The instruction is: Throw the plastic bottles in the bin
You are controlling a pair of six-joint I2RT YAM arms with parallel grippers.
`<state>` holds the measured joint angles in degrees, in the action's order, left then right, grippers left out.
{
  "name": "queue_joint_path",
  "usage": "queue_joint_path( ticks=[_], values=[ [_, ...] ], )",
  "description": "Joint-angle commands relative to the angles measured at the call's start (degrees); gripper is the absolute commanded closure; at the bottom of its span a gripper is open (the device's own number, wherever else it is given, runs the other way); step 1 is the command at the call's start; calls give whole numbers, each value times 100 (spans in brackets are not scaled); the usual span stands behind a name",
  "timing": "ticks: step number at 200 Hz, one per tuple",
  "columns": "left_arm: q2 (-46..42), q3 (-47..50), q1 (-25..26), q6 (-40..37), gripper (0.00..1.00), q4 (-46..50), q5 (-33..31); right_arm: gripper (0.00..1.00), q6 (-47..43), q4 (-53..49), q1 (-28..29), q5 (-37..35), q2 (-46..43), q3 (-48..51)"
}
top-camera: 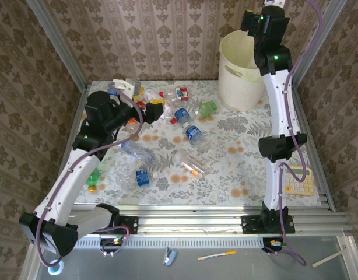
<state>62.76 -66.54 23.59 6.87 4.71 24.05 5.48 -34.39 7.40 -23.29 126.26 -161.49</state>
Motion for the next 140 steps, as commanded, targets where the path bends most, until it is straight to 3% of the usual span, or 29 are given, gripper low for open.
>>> queue_joint_path(
  ticks=[1,40,99,140],
  values=[
    [-14,-144,54,-40,0,75,52,5,338,-442,71,413,-438,-1],
    [-93,-29,73,77,0,17,17,3,357,-733,138,791,-841,305],
    [-132,50,118,273,0,416,-219,1,911,-1411,250,2164,-1381,934],
    [-249,181,139,444,0,524,-366,0,444,-2673,928,3029,-1486,1386]
  ],
)
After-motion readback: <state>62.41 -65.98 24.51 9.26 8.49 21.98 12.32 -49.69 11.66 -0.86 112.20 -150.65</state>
